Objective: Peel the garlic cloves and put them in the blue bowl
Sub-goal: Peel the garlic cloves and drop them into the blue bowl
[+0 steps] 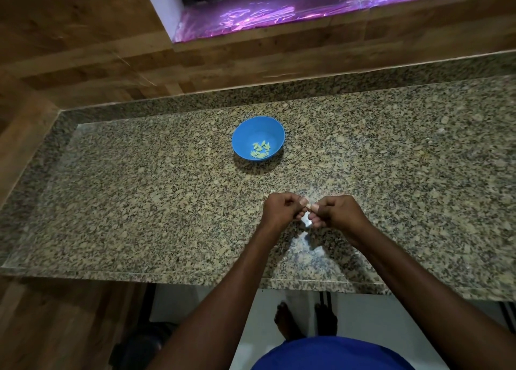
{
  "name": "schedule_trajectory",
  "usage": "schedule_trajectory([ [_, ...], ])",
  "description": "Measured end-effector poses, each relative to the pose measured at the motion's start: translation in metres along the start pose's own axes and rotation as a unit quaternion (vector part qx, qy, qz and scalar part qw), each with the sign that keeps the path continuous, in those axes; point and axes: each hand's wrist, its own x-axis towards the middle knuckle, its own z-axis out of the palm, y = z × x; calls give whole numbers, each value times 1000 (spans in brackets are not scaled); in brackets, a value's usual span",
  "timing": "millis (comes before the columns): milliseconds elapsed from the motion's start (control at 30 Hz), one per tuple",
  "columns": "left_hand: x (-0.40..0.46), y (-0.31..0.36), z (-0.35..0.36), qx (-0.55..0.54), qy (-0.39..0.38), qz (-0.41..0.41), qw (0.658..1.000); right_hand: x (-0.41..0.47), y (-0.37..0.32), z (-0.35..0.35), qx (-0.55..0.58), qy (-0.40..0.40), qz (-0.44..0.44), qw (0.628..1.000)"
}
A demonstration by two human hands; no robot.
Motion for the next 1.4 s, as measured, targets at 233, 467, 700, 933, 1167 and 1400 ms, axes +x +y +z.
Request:
schedule_trajectory([
  [233, -7, 0, 1, 3, -24, 28, 999, -2, -1, -1, 97, -3, 107, 990],
  [467, -11, 11, -15, -125, -100, -105, 982, -10, 3, -5, 38, -24, 38, 998],
  [700, -17, 8, -14, 11, -35, 24, 999, -11, 1, -2, 10, -1, 20, 1000],
  [933, -16, 8, -8, 116, -4, 134, 984, -11, -6, 2, 39, 17, 35, 998],
  [1167, -18, 14, -5, 138, 22, 167, 976, -9, -11, 9, 105, 12, 102, 989],
  [1400, -12, 15, -9, 21, 3, 79, 997, -10, -13, 5, -108, -16, -69, 992],
])
